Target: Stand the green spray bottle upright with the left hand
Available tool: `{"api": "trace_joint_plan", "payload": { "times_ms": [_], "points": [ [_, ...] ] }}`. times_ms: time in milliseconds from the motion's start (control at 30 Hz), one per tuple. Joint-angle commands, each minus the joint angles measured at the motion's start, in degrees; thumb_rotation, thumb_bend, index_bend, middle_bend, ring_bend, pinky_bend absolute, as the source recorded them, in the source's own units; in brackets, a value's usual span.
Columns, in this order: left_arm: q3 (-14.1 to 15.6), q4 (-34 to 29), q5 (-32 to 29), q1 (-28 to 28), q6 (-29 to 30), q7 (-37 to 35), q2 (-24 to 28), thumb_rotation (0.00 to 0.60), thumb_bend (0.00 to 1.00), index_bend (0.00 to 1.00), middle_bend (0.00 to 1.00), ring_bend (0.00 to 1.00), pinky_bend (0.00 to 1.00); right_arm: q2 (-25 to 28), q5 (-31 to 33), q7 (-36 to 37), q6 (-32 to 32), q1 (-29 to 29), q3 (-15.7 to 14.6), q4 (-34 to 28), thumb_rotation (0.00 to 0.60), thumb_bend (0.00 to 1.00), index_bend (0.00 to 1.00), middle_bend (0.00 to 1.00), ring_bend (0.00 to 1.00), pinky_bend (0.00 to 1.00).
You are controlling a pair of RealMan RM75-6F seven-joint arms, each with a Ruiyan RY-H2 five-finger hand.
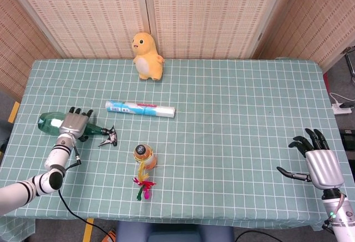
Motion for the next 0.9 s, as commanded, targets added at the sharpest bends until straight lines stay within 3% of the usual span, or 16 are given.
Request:
{"api": "trace_joint_plan", "payload": {
  "times_ms": [33, 467, 900],
  "points": [
    [0.24, 0.90, 0.56, -0.10, -0.20, -0.28, -0.55, 0.600, 0.25, 0.00, 0.24, 0.08, 0.04, -0.01, 0.07, -0.10, -0.02, 0.00, 0.01, -0.04, 0.600, 0.00, 0.38, 0.26, 0.06, 0.06],
    [-0.03, 4.87, 3.14, 0.41, 1.07, -1.84, -3.30, 0.600, 0.28, 0.01, 0.40, 0.17, 0.07, -0.07, 0.25, -0.12, 0.00, 0.01, 0.05, -0.09, 0.600, 0.00, 0.38, 0.26, 0.06, 0.07],
    [-3.19, -1.58, 16.93, 3.21, 11.01, -9.19, 1.59, 0.600, 0.28, 0.19, 0.59, 0.26, 0.14, -0.14, -0.23, 0.64, 0.40, -0.06, -0.05, 0.34, 0.600, 0.00, 0.38, 0.26, 0.06, 0.07]
  ]
}}
